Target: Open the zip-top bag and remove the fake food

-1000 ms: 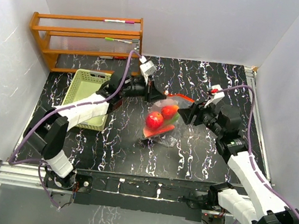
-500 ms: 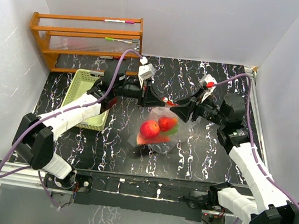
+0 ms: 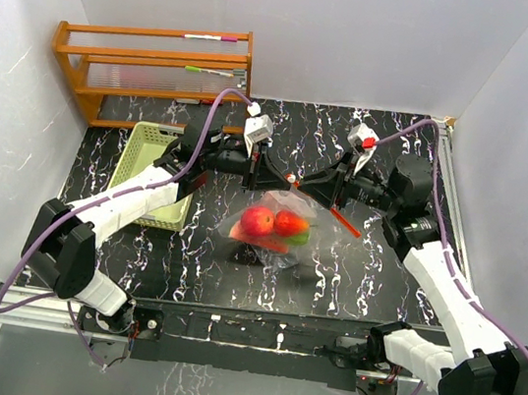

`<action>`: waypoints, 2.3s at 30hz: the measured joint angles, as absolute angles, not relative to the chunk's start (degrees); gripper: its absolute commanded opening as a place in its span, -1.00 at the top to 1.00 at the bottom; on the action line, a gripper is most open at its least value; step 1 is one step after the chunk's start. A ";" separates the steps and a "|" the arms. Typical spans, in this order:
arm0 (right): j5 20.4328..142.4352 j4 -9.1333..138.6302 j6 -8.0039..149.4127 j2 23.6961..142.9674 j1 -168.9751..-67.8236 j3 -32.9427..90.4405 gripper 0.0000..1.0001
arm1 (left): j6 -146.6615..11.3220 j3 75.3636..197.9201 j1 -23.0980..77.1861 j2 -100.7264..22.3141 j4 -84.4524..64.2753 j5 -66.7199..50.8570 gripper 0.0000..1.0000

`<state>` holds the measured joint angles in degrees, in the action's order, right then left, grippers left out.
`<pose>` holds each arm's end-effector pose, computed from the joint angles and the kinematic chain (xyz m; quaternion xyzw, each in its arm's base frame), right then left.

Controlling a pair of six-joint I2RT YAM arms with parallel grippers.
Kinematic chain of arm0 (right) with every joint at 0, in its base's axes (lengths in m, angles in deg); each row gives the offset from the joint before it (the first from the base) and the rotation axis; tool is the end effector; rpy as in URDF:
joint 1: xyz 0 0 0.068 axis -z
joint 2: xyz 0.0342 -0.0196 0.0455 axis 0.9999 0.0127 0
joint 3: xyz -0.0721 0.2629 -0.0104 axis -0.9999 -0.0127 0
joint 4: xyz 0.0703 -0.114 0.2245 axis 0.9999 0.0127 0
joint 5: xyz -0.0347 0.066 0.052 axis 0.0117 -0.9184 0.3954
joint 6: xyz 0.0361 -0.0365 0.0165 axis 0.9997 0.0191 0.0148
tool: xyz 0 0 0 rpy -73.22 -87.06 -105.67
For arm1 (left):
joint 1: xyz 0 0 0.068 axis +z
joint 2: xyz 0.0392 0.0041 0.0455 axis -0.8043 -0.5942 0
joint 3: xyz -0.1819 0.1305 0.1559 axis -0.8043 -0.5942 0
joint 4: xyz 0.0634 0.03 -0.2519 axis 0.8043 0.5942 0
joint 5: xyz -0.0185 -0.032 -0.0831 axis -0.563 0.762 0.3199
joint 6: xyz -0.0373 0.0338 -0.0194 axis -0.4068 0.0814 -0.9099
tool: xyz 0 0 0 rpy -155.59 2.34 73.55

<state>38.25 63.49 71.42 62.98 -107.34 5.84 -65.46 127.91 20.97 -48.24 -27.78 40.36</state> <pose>0.2172 0.1001 0.3567 -0.3445 0.6493 0.4464 0.5103 0.2691 -0.2070 0.3424 0.4512 0.5497 -0.5366 0.4542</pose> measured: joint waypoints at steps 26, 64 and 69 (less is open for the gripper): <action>44.15 61.10 70.20 67.59 -113.35 6.63 0.17 | -66.16 127.32 21.16 -48.57 -28.87 41.32 1.00; 43.01 63.36 67.83 68.34 -113.39 8.51 0.42 | -64.58 127.32 21.16 -49.53 -28.04 42.02 1.00; 42.77 64.21 67.14 68.34 -113.39 8.51 0.29 | -64.41 127.32 21.18 -49.53 -28.06 42.00 1.00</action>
